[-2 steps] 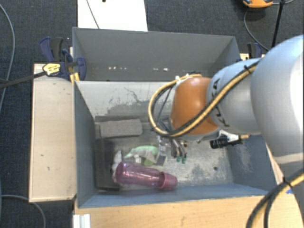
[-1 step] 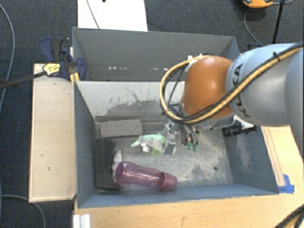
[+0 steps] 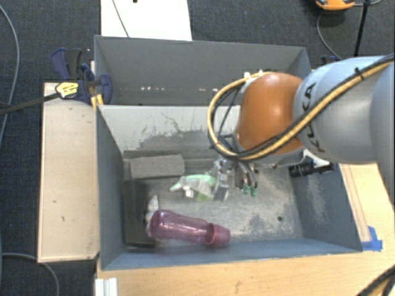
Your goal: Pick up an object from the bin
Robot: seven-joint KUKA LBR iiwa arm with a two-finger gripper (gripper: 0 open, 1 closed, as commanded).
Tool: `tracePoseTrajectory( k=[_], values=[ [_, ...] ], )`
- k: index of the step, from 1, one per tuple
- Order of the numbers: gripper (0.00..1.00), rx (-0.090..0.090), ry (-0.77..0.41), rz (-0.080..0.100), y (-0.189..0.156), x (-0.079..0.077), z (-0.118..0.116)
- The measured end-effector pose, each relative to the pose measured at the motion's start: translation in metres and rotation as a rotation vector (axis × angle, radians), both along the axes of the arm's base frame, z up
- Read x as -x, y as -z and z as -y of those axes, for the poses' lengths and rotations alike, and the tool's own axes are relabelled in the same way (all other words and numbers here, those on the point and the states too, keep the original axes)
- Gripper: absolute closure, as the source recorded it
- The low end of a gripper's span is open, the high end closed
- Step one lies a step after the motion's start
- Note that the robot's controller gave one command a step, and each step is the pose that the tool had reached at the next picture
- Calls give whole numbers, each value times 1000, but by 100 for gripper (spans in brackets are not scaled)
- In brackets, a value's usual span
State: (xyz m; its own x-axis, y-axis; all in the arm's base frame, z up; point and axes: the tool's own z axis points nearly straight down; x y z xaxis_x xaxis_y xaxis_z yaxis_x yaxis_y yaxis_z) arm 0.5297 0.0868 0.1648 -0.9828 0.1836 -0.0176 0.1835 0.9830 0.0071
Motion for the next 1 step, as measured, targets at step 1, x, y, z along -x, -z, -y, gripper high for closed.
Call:
tracePoseTrajectory(
  k=[1],
  values=[
    [100,0,4,-2,-35,0,2]
  ],
)
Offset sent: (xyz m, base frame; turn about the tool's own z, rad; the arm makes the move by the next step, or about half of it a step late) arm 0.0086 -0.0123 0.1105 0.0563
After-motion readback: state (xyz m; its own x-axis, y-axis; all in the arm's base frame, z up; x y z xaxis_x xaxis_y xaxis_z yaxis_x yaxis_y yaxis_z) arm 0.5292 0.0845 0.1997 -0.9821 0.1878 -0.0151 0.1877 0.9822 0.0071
